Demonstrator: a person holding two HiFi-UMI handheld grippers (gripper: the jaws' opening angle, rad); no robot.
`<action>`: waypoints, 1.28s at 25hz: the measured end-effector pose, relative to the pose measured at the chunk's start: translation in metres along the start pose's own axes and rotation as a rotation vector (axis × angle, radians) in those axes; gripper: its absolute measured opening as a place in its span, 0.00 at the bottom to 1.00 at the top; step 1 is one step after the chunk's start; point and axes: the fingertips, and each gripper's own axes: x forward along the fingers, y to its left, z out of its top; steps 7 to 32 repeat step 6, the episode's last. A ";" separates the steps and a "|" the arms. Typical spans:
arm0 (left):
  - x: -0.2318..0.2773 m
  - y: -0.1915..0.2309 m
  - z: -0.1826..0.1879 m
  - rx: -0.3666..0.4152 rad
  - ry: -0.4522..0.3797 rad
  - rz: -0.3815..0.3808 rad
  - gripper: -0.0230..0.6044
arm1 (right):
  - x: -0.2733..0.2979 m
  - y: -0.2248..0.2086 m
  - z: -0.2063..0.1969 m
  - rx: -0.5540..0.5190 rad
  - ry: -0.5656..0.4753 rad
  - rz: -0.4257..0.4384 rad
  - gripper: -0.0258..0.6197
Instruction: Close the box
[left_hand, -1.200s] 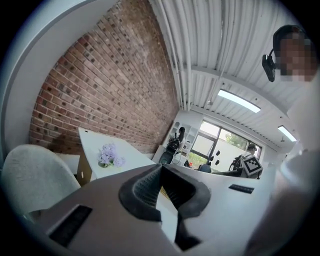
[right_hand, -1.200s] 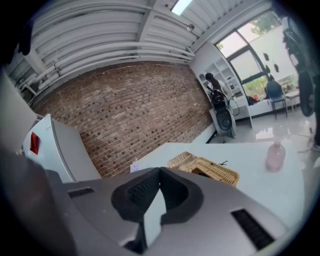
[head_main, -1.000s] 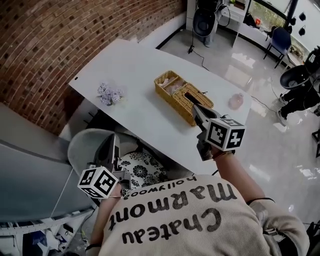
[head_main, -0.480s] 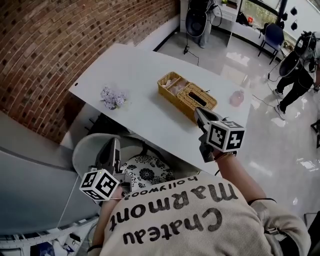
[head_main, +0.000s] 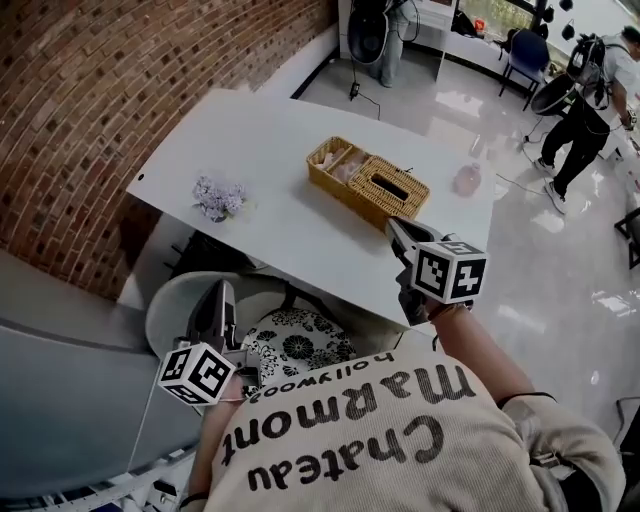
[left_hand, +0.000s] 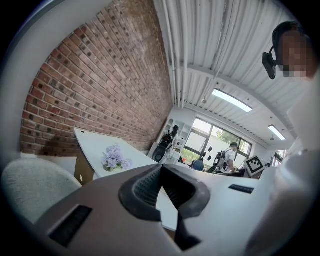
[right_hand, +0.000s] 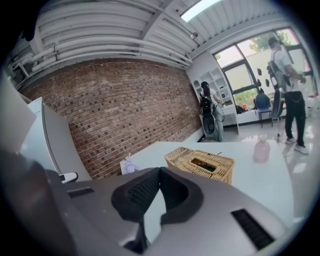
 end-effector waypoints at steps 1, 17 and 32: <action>0.001 0.000 0.001 0.000 -0.001 -0.003 0.04 | -0.001 -0.001 0.000 0.003 0.000 -0.004 0.04; 0.006 0.001 0.001 -0.001 -0.002 -0.014 0.04 | -0.002 -0.004 0.002 0.006 -0.010 -0.018 0.04; 0.006 0.001 0.001 -0.001 -0.002 -0.014 0.04 | -0.002 -0.004 0.002 0.006 -0.010 -0.018 0.04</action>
